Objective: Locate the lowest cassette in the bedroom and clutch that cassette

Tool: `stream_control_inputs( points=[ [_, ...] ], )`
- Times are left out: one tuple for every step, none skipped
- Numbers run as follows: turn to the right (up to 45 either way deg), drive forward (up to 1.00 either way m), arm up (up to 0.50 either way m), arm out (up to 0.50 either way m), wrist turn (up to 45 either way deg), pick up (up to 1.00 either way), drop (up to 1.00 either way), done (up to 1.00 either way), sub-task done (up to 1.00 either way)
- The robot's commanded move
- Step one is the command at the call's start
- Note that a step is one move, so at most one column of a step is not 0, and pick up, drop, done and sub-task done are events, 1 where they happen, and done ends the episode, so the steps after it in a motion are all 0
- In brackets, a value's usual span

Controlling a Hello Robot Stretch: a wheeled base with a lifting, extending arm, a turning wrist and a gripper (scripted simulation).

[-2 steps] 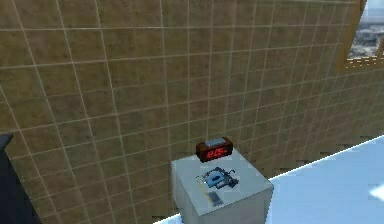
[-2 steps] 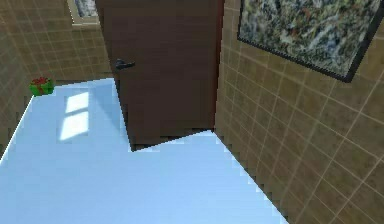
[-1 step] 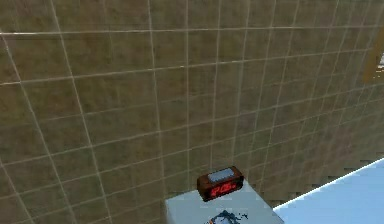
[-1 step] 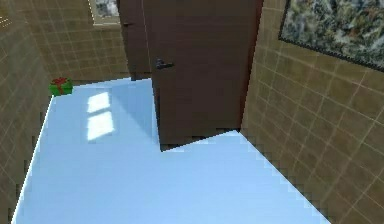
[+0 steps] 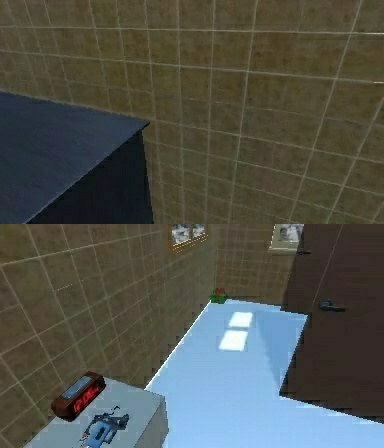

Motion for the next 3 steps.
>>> stream_control_inputs(
  points=[
    [-24.0, 0.00, 0.00, 0.00, 0.0, 0.00, 0.00, 0.00, 0.00],
    [0.0, 0.00, 0.50, 0.00, 0.0, 0.00, 0.00, 0.00, 0.00],
    [0.0, 0.00, 0.20, 0.00, 0.0, 0.00, 0.00, 0.00, 0.00]
  ],
)
